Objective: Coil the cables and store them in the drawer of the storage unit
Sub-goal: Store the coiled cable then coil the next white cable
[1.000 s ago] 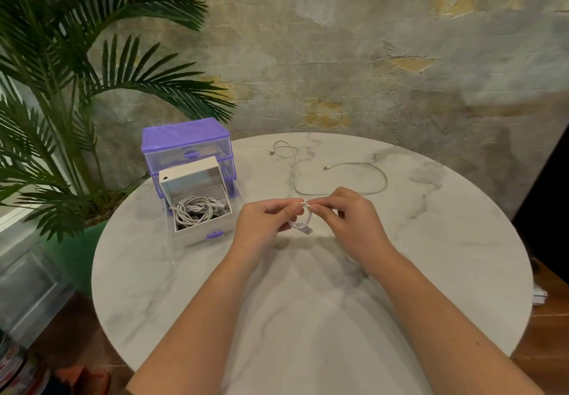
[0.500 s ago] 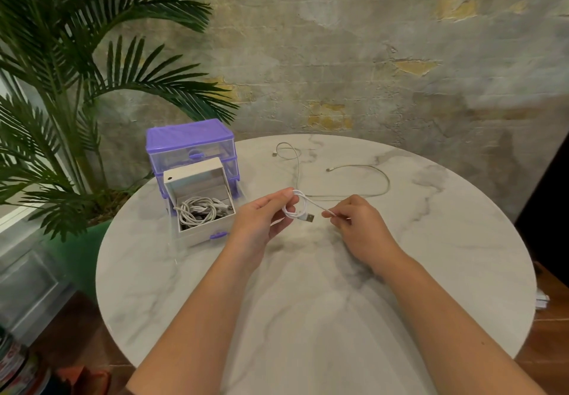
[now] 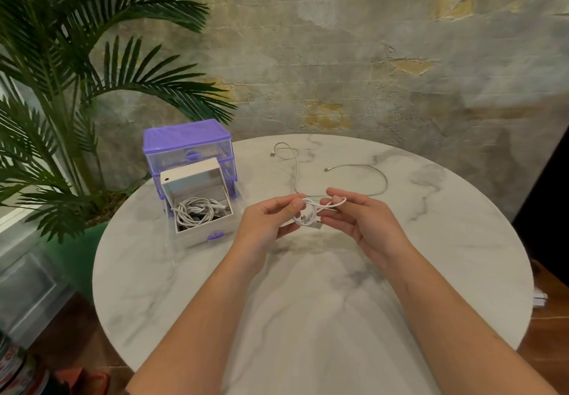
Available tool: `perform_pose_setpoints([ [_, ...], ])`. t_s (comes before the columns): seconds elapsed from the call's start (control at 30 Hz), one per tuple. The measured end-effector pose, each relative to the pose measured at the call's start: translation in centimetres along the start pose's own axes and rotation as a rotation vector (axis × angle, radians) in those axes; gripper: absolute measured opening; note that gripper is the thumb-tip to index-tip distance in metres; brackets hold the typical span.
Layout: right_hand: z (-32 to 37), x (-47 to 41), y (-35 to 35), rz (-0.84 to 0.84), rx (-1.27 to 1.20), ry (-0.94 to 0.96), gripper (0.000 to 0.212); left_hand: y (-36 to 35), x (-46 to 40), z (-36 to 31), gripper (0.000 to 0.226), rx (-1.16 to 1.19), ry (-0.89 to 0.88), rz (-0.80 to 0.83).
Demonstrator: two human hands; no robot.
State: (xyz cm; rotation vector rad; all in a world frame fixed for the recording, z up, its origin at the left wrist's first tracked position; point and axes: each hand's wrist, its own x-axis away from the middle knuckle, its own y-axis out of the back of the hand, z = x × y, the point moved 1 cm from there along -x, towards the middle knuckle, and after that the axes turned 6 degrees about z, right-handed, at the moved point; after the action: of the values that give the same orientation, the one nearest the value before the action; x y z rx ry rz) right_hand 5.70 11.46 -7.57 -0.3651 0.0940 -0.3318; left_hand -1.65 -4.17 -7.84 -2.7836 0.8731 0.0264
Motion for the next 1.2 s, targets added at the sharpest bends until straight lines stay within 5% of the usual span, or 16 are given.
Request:
perform_pose_setpoints([
  [0.17, -0.5, 0.2, -0.5, 0.085, 0.364, -0.066, 0.021, -0.4, 0.1, 0.1, 0.014, -0.014, -0.02, -0.013],
  [0.43, -0.3, 0.6, -1.6, 0.274, 0.291, -0.124, 0.048, -0.6, 0.2, -0.2, 0.01, 0.004, -0.065, -0.052],
  [0.9, -1.7, 0.1, -1.3, 0.018, 0.511, 0.029, 0.056, 0.4, -0.3, -0.1, 0.019, 0.064, -0.019, -0.099],
  [1.2, -1.7, -0.6, 0.5, -0.148, 0.982, 0.127, 0.035, 1.1, -0.9, -0.4, 0.018, 0.202, 0.017, -0.161],
])
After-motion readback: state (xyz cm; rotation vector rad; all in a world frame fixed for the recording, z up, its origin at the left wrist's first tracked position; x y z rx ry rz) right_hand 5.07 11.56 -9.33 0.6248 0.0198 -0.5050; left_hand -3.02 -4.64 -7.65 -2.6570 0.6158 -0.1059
